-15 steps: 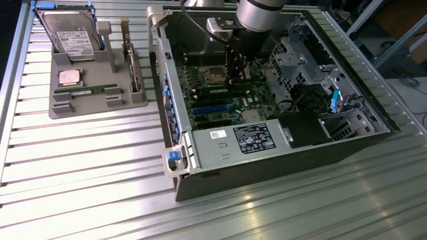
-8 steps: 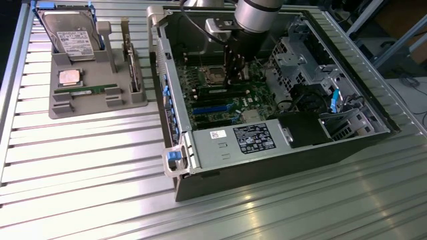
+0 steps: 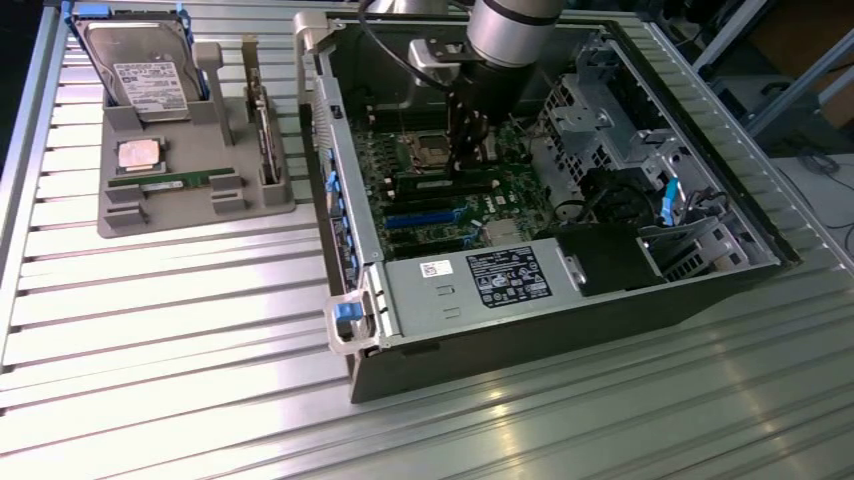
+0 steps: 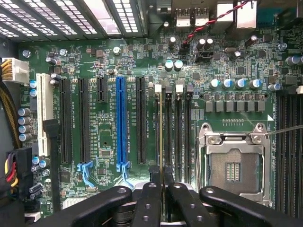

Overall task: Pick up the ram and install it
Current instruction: 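Insert the ram into the slot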

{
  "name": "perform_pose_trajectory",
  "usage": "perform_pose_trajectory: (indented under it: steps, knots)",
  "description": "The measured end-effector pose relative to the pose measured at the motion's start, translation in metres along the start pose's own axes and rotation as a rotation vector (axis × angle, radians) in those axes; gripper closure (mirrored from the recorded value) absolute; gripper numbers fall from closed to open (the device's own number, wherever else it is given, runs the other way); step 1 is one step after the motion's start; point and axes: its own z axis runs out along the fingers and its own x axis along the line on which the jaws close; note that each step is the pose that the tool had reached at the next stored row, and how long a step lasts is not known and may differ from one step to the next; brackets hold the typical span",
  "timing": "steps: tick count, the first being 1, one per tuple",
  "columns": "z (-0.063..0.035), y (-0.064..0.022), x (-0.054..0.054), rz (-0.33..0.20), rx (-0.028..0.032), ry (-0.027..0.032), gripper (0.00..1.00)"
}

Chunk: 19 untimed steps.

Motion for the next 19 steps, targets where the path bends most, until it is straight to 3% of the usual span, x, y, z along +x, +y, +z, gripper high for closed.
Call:
perform_pose_trajectory:
  steps: [12,14,15,16,17,19]
  knots:
    - [0.0022,-0.0011,0.000,0.000,0.0001,0.0033,0.88]
    - [0.0023,-0.0011,0.000,0.000,0.0001,0.0039,0.80]
    - [0.0019,-0.0011,0.000,0.000,0.0002,0.0058,0.80]
    - [-0.0032,-0.0009,0.000,0.001,0.0008,0.0131,0.80]
    - [-0.0156,-0.0004,0.001,0.001,0.0014,0.0190,0.80]
    - [-0.0195,-0.0003,0.000,0.001,0.0022,0.0221,0.82]
